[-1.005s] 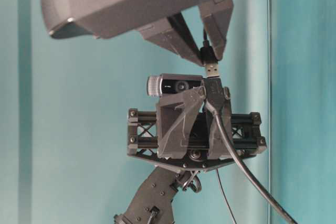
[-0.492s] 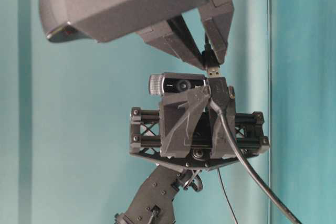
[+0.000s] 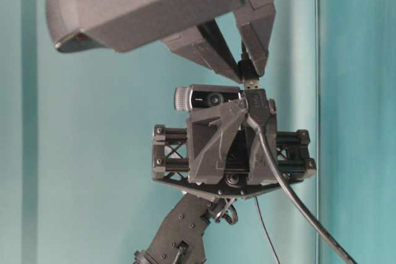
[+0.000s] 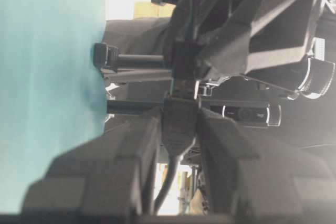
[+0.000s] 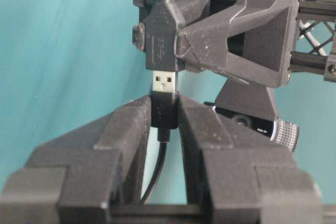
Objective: Insert the USB using both arms.
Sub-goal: 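Push the right gripper's plug into the left gripper's socket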
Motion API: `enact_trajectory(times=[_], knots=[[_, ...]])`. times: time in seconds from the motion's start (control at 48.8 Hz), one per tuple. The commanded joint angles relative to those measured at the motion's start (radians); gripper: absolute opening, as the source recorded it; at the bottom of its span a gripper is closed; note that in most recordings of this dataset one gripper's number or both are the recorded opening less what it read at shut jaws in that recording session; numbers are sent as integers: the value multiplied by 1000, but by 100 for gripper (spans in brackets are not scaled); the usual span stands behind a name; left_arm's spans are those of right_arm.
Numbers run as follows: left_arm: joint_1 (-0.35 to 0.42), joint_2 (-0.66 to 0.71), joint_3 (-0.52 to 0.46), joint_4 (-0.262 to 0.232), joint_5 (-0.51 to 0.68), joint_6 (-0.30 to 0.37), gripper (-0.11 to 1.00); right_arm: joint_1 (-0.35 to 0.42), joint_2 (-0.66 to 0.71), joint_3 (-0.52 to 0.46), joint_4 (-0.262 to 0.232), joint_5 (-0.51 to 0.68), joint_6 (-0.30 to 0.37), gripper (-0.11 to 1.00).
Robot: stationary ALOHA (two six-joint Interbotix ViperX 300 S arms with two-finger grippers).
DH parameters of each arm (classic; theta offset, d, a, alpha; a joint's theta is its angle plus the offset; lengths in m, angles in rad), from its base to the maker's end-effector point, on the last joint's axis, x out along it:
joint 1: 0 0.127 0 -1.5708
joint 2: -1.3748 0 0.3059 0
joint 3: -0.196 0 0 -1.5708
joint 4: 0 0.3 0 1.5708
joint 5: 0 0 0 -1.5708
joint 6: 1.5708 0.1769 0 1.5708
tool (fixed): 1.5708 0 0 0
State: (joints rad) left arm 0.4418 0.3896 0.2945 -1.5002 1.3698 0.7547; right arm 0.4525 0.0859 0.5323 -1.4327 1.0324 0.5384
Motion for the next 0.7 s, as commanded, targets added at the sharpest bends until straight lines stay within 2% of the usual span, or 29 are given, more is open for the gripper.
enact_trajectory(times=[0.0, 0.533, 0.677], knots=[[2, -14, -31, -5, 5, -3, 22, -3, -11, -28, -11, -11, 3, 20], [3, 9, -78, -5, 28, 0, 22, 2, -2, -55, -11, -23, -2, 20], [3, 11, -86, 12, 29, 3, 22, 3, -2, -58, -11, -44, -3, 20]])
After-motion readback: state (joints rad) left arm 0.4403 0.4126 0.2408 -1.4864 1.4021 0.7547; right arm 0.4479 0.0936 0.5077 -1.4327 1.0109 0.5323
